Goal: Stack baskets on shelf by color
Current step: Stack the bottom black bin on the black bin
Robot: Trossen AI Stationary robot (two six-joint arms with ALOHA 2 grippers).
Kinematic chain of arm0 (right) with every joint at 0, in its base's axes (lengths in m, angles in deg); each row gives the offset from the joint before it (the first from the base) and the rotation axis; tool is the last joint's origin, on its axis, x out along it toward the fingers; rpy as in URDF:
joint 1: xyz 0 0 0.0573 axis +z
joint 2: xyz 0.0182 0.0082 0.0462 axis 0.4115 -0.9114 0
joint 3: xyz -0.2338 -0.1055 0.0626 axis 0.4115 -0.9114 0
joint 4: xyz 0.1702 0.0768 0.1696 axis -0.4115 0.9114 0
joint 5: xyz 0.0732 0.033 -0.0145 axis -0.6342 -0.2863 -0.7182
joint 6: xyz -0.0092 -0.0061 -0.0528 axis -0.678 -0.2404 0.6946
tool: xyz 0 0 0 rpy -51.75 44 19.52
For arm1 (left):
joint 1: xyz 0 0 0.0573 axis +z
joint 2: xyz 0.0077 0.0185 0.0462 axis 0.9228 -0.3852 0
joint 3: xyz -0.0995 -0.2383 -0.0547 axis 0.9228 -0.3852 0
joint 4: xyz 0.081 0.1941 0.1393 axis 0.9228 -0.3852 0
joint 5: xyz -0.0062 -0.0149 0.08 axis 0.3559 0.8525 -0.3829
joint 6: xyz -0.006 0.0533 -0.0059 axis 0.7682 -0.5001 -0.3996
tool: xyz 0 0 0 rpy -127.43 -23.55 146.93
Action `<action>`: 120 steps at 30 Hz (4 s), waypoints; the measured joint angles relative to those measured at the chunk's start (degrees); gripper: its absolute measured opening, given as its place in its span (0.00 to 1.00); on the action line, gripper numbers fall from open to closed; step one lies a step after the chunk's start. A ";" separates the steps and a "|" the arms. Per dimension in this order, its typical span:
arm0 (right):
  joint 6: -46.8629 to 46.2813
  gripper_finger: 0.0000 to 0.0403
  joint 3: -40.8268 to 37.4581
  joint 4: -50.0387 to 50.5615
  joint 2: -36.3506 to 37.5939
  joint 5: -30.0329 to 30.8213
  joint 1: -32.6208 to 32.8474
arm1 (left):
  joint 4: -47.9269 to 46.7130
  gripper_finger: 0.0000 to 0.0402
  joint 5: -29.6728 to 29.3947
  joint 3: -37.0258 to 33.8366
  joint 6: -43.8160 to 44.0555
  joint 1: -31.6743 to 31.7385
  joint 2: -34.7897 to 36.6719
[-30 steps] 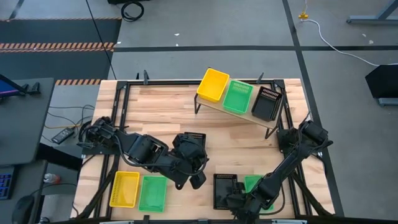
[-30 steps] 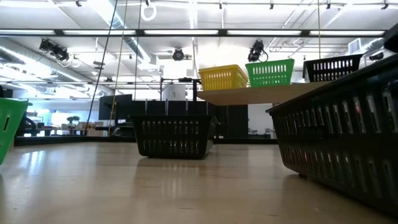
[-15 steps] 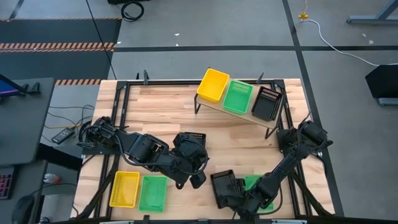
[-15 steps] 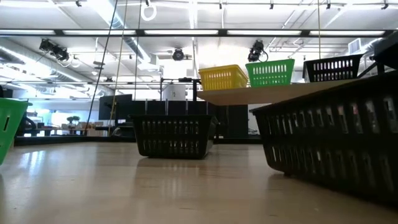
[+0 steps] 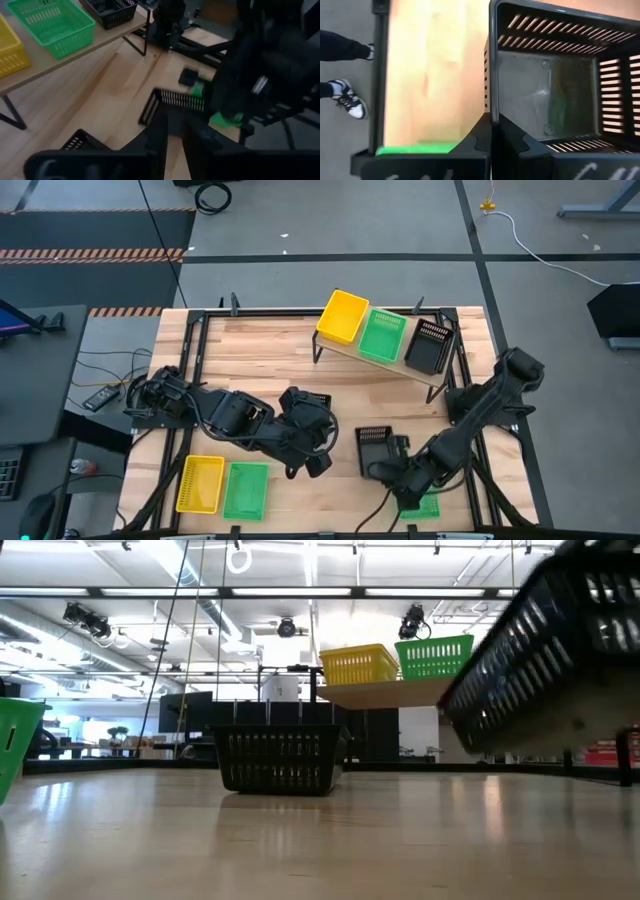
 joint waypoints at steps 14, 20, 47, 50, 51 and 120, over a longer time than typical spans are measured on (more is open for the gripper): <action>-5.41 0.03 0.00 19.08 24.41 6.70 -3.99 | -5.66 0.16 2.56 0.00 -9.41 5.36 0.00; -4.35 0.03 0.00 18.67 34.04 12.50 -4.24 | -5.65 0.16 6.65 0.00 -13.15 7.74 0.00; -6.48 0.04 0.00 44.19 46.69 24.20 -16.25 | -7.83 0.17 7.62 0.00 -18.89 9.85 0.00; -3.23 0.04 -0.02 43.36 46.55 23.70 -17.68 | -7.83 0.17 7.64 0.00 -18.89 9.99 0.00; -2.61 0.04 -0.02 43.40 46.25 23.18 -18.06 | -7.81 0.16 7.62 0.00 -18.89 10.01 0.00; 3.82 0.10 -4.57 40.59 37.42 11.47 -33.39 | -7.73 0.13 8.03 0.00 -18.22 8.39 -0.02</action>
